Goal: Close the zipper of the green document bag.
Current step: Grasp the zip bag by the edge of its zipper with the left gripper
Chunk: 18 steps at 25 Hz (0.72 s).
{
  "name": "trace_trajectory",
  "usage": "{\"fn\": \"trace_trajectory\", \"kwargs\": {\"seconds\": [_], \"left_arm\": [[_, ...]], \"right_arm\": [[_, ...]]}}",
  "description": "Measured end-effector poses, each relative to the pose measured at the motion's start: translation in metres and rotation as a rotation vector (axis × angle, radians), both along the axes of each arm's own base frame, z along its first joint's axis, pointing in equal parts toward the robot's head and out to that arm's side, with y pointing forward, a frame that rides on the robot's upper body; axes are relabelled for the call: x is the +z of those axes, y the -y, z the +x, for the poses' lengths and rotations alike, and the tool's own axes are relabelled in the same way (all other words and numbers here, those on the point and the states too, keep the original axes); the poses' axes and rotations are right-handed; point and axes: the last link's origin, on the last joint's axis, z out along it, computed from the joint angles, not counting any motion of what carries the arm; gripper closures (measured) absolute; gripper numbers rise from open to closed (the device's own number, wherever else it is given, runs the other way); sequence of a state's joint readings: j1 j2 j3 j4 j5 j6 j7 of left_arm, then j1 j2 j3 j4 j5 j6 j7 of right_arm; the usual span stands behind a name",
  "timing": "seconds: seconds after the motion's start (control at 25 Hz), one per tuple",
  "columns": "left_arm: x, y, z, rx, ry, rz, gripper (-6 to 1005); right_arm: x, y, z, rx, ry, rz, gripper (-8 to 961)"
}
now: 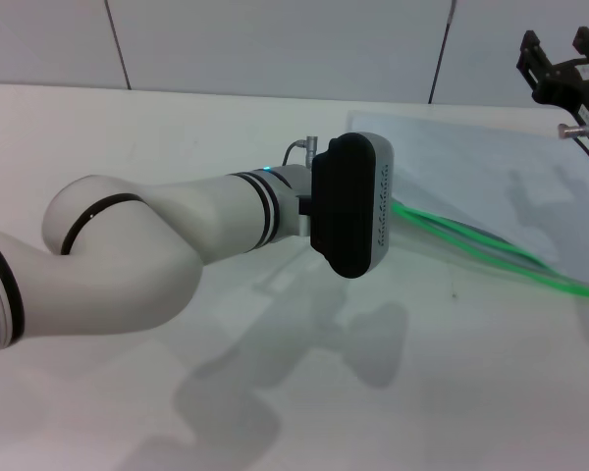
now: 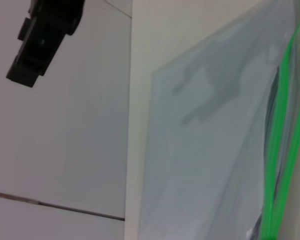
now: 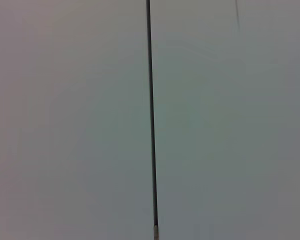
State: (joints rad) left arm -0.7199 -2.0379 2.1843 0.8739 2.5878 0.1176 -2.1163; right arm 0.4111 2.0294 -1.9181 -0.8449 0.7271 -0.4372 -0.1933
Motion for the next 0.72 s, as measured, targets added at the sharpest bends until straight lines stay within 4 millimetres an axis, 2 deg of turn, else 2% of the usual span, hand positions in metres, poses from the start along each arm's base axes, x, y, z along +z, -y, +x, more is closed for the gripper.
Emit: {"fn": "trace_trajectory", "kwargs": {"seconds": [0.12, 0.44, 0.72], "left_arm": [[0.0000, -0.0007, -0.0018, -0.001, 0.001, 0.005, 436], [-0.0008, -0.0015, -0.0047, 0.006, -0.007, 0.003, 524], [-0.0030, -0.0034, -0.0083, 0.016, -0.008, 0.001, 641]], "right_arm": [[0.0001, -0.0001, -0.0007, 0.002, -0.001, 0.001, 308], [0.0006, 0.0001, -0.0032, 0.009, -0.006, 0.002, 309], [-0.0009, 0.0001, -0.0048, 0.014, -0.004, -0.003, 309]]}}
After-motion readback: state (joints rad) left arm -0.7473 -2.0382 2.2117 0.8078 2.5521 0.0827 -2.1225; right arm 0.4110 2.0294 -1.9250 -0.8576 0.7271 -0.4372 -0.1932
